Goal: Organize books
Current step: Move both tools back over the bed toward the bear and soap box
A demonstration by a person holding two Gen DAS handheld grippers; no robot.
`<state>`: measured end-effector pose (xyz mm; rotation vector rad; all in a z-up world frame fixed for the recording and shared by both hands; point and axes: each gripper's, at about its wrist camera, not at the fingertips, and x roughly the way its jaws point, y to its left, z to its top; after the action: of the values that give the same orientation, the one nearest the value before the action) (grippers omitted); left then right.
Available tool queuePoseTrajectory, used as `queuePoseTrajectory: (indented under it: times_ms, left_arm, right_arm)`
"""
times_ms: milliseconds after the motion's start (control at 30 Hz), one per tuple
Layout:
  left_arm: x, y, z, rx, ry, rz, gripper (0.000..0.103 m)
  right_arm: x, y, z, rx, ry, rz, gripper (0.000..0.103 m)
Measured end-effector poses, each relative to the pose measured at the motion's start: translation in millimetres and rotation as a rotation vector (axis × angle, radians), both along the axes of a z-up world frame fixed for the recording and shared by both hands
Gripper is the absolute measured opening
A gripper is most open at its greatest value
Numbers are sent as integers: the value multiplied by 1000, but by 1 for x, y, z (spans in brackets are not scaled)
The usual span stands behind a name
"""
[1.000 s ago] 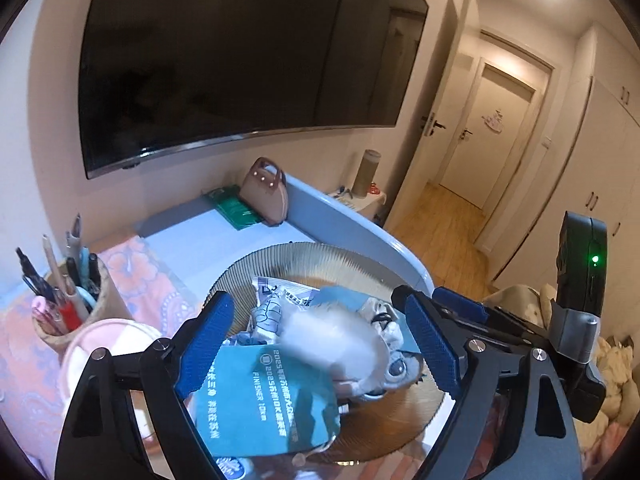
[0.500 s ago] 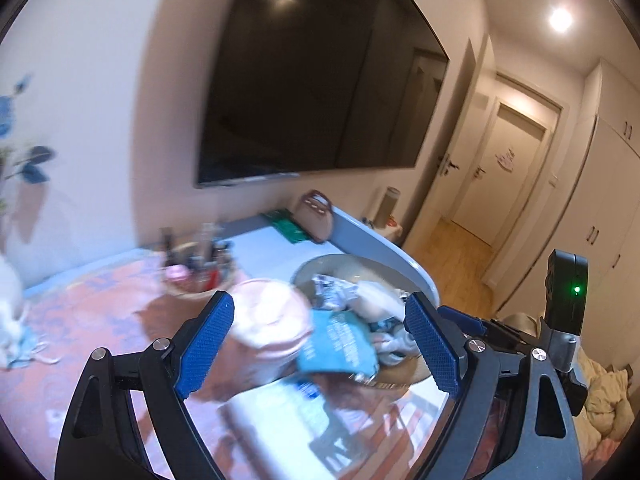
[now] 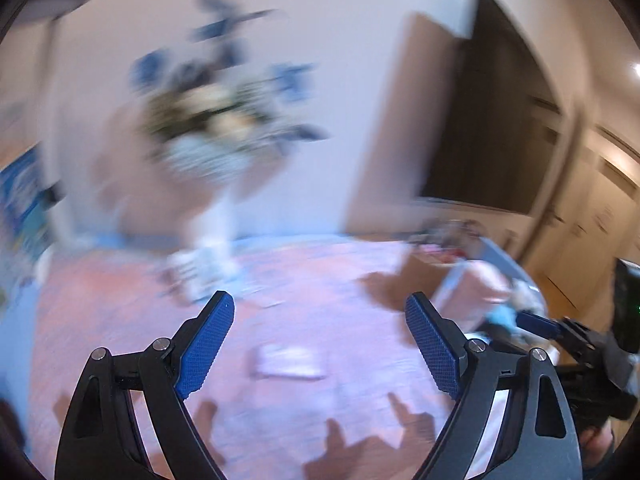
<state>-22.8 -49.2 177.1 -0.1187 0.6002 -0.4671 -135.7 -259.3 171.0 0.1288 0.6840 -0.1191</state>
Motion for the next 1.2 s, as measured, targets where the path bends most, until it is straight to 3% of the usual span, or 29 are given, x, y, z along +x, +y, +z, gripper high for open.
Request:
queuePoseTrajectory:
  times_ms: [167,467,600,733,1000,1200]
  left_arm:
    - [18,60,-32,-53,81,141,87]
    - [45,88,-90,22,77,320,87]
    - [54,97,-116,25,102,361,87]
    - [59,98,-134,77,124,399,87]
    - [63,93,-139,116,135,404,87]
    - [64,96,-141,94,150,400,87]
  right_arm:
    - [37,55,-25,4,24,146,76]
    - [80,100,-99,0,40,319,76]
    - [96,99,-123,40,70,322,76]
    - [102,92,-137,75,85,301,76]
    - [107,86,-143,101,106,283,84]
    - [108,85,-144,102,118,283,84]
